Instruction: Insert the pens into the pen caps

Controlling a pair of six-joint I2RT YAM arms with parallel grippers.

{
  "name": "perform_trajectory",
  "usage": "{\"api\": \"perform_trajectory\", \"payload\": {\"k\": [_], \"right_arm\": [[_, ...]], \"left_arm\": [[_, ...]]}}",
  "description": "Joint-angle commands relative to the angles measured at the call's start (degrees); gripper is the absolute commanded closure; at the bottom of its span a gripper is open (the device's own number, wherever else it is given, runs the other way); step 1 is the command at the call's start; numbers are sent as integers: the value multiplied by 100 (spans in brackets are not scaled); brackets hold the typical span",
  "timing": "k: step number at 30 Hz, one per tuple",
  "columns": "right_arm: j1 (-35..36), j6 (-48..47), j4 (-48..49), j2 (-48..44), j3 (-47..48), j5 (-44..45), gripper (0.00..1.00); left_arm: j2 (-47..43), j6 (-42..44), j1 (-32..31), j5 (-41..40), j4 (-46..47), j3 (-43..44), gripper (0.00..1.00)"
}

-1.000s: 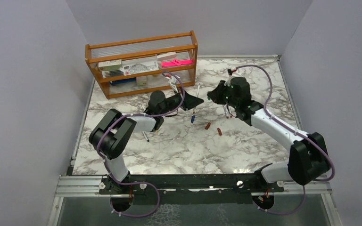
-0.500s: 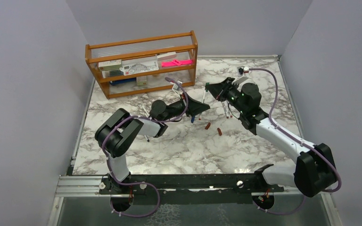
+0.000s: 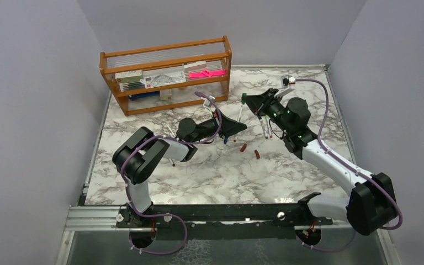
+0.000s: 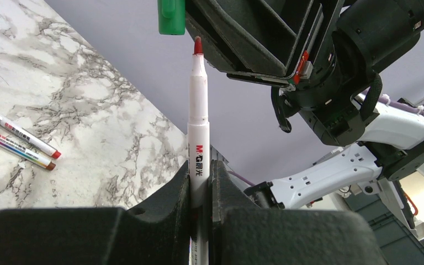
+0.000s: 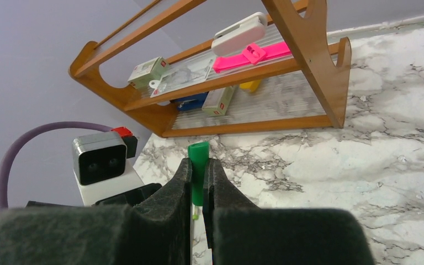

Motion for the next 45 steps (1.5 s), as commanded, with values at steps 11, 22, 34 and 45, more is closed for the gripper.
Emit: {"api": "perform_trajectory", "payload": {"k": [11, 22, 34, 45], "right_arm": [[13, -203, 151, -197, 22, -255, 98], [9, -195, 192, -110, -175, -308, 98], [8, -212, 208, -76, -217, -367, 98], [10, -168, 214, -120, -66, -172, 98]], "left_arm": [[261, -78, -16, 49, 309, 164, 100], [223, -105, 3, 78, 318, 217, 100], [267, -209, 27, 92, 425, 279, 100], [271, -251, 21, 122, 492, 220, 100]]}}
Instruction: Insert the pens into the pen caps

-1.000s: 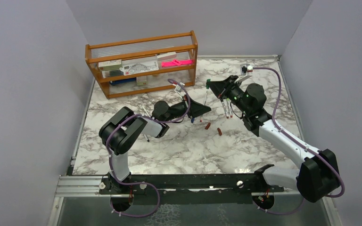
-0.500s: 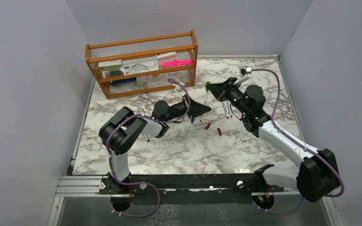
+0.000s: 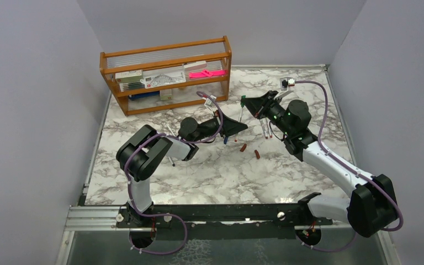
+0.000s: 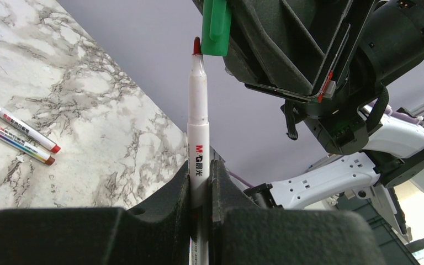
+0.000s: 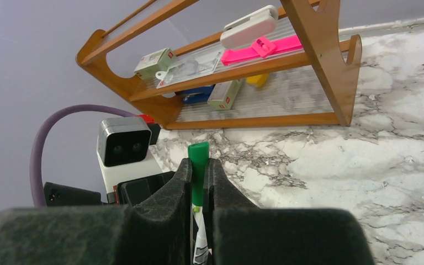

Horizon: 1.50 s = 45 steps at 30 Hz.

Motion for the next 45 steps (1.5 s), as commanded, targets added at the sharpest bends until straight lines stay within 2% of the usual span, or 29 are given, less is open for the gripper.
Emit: {"api": "perform_trajectory", "payload": {"k": [1, 16, 45], "right_arm": [[12, -57, 93, -28, 122, 117, 98], [-1, -90, 112, 140, 429, 320, 98], [4, -120, 113, 115, 118, 307, 98]], "left_arm": [[20, -23, 10, 114, 454, 72, 100], [16, 4, 10, 123, 453, 26, 100], [-113, 39, 80, 114, 350, 86, 100]]}}
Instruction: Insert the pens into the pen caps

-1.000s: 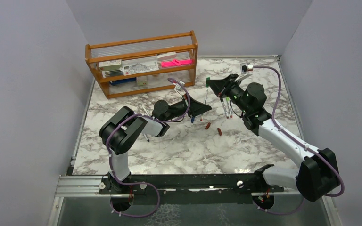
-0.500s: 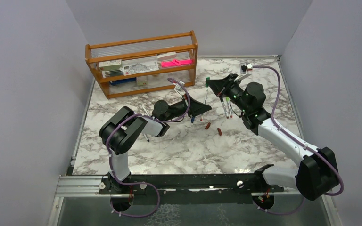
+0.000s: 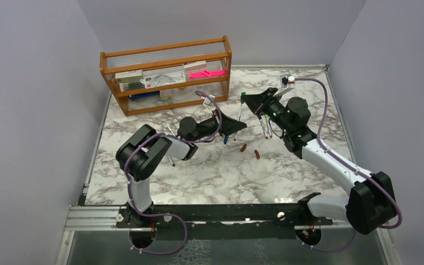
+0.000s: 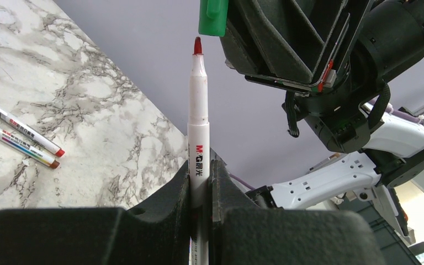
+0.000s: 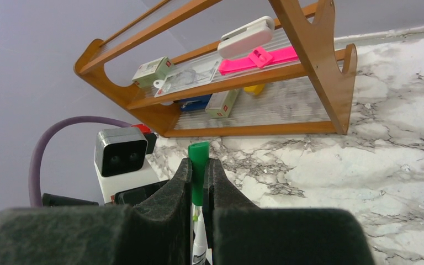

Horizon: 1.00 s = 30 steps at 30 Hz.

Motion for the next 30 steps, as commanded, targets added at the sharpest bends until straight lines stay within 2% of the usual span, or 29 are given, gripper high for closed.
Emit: {"api": "perform_trajectory", "payload": {"k": [1, 21, 30], "right_arm": [[4, -123, 117, -40, -94, 117, 98], [-3, -23, 199, -31, -285, -55, 98], [4, 207, 230, -54, -481, -278, 98]], "left_arm": [[-113, 56, 14, 107, 298, 81, 100], [-136, 137, 13, 90, 217, 80, 100], [-94, 199, 13, 54, 108, 351, 100]]}}
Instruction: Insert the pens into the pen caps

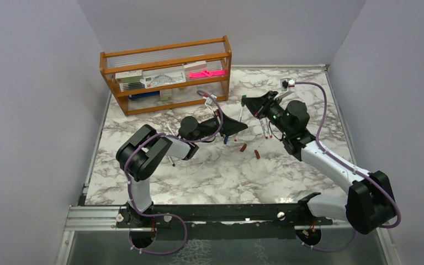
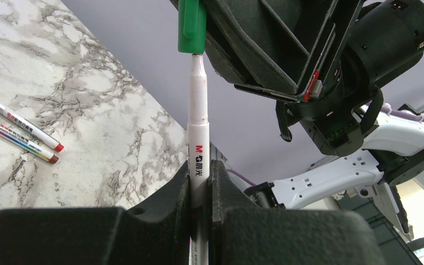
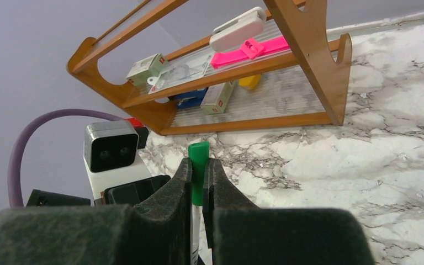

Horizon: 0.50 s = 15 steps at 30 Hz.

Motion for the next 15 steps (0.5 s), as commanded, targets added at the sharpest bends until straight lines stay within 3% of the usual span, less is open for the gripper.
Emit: {"api": "perform_trajectory", "payload": {"k": [1, 15], "right_arm": [[8, 171, 54, -82, -243, -249, 98], [2, 362, 110, -280, -406, -410, 98]], "left_arm": [[-101, 189, 18, 28, 175, 345, 100], [-65, 407, 18, -68, -86, 380, 100]]}}
